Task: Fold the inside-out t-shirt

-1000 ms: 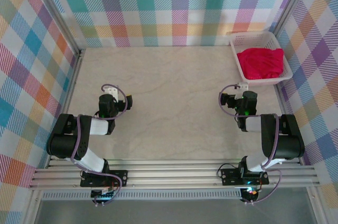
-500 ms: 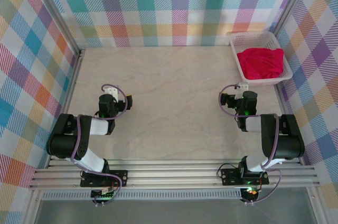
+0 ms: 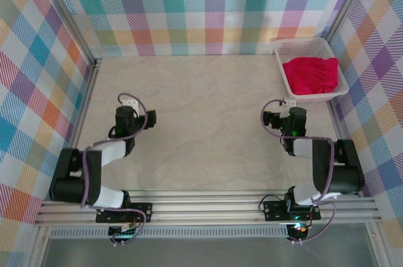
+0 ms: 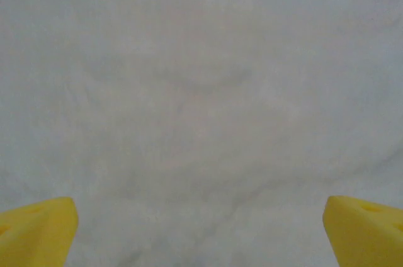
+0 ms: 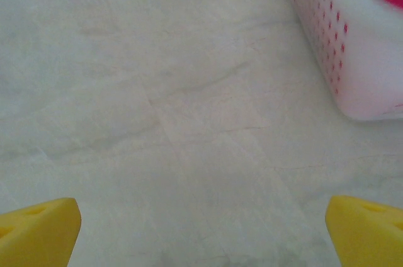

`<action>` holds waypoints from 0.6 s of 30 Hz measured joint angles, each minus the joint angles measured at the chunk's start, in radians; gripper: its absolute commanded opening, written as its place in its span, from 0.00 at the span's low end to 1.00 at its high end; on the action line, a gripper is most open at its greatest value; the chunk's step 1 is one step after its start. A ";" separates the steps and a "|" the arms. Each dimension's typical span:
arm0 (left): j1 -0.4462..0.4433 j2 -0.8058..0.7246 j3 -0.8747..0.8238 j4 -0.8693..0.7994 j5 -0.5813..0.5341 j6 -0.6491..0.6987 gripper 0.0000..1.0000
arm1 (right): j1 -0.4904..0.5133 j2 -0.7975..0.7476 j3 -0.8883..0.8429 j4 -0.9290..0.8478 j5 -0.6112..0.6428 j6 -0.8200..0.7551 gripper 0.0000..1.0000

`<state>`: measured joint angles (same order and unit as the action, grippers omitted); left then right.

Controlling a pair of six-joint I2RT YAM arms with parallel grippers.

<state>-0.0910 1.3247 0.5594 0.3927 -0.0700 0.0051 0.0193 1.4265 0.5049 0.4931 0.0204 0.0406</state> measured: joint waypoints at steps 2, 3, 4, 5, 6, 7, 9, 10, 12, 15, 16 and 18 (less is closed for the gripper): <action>-0.013 -0.136 0.064 -0.090 0.013 -0.024 1.00 | 0.008 -0.058 0.135 -0.181 0.034 0.033 1.00; -0.020 -0.201 0.081 -0.122 0.016 -0.042 1.00 | 0.010 -0.083 0.196 -0.240 0.043 0.047 0.99; -0.028 -0.261 0.095 -0.157 0.016 -0.069 1.00 | 0.012 -0.112 0.254 -0.287 0.056 0.059 1.00; -0.034 -0.319 0.113 -0.211 -0.002 -0.108 1.00 | 0.013 -0.144 0.298 -0.322 0.073 0.075 1.00; -0.039 -0.364 0.128 -0.265 -0.023 -0.149 1.00 | 0.013 -0.168 0.323 -0.341 0.094 0.091 1.00; -0.040 -0.399 0.143 -0.320 -0.053 -0.189 1.00 | 0.014 -0.193 0.345 -0.362 0.129 0.129 1.00; -0.040 -0.445 0.164 -0.427 -0.126 -0.270 1.00 | 0.012 -0.225 0.374 -0.410 0.224 0.240 1.00; -0.040 -0.456 0.167 -0.472 -0.159 -0.306 1.00 | 0.003 -0.229 0.383 -0.431 0.257 0.288 1.00; -0.040 -0.460 0.167 -0.554 -0.217 -0.375 1.00 | -0.025 -0.203 0.404 -0.466 0.288 0.353 1.00; -0.040 -0.426 0.167 -0.642 -0.257 -0.454 1.00 | -0.066 -0.059 0.525 -0.570 0.320 0.414 1.00; -0.040 -0.407 0.167 -0.658 -0.256 -0.468 1.00 | -0.079 0.013 0.595 -0.611 0.325 0.426 1.00; -0.040 -0.365 0.172 -0.680 -0.238 -0.483 1.00 | -0.102 0.148 0.724 -0.670 0.322 0.447 0.99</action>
<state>-0.1314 0.9596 0.7311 -0.2874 -0.3080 -0.4782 -0.0830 1.5749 1.2289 -0.1768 0.3424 0.4877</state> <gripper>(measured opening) 0.998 0.997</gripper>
